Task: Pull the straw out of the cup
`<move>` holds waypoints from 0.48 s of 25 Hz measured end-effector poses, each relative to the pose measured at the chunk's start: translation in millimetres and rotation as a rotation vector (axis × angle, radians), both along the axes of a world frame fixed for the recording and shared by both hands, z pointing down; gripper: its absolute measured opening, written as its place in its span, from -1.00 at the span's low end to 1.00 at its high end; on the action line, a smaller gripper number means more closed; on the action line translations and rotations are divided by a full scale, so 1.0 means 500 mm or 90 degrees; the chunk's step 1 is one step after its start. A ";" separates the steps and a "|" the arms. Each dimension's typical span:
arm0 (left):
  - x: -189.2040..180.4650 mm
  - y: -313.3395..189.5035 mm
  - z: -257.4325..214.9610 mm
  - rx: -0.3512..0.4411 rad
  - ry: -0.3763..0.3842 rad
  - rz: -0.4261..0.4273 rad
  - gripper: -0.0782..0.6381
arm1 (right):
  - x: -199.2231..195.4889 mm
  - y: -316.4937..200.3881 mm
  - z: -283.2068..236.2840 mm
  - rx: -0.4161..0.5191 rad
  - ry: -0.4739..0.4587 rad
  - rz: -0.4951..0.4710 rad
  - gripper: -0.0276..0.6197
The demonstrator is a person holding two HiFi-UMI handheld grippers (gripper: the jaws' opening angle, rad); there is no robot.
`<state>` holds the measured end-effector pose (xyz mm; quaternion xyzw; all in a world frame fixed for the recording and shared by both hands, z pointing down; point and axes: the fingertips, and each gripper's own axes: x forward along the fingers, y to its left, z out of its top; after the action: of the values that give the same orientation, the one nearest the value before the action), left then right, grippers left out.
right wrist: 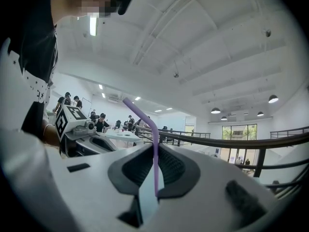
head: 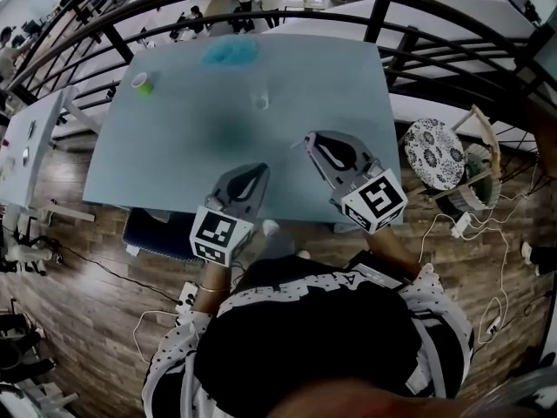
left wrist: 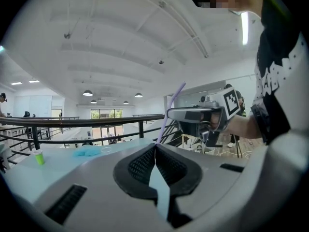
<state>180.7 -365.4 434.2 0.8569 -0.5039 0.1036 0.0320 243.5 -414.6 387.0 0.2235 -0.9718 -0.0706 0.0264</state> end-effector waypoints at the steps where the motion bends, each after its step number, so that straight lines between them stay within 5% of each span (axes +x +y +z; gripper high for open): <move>1: 0.002 0.000 0.000 0.000 -0.001 0.003 -0.75 | 0.002 0.003 0.001 0.001 -0.001 0.001 -0.78; 12: 0.005 -0.004 -0.002 0.001 -0.001 0.011 -0.75 | 0.004 0.005 0.004 -0.004 -0.004 0.008 -0.78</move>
<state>183.4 -367.4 433.0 0.8613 -0.4964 0.1040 0.0299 245.7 -412.3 388.8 0.2296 -0.9707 -0.0666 0.0243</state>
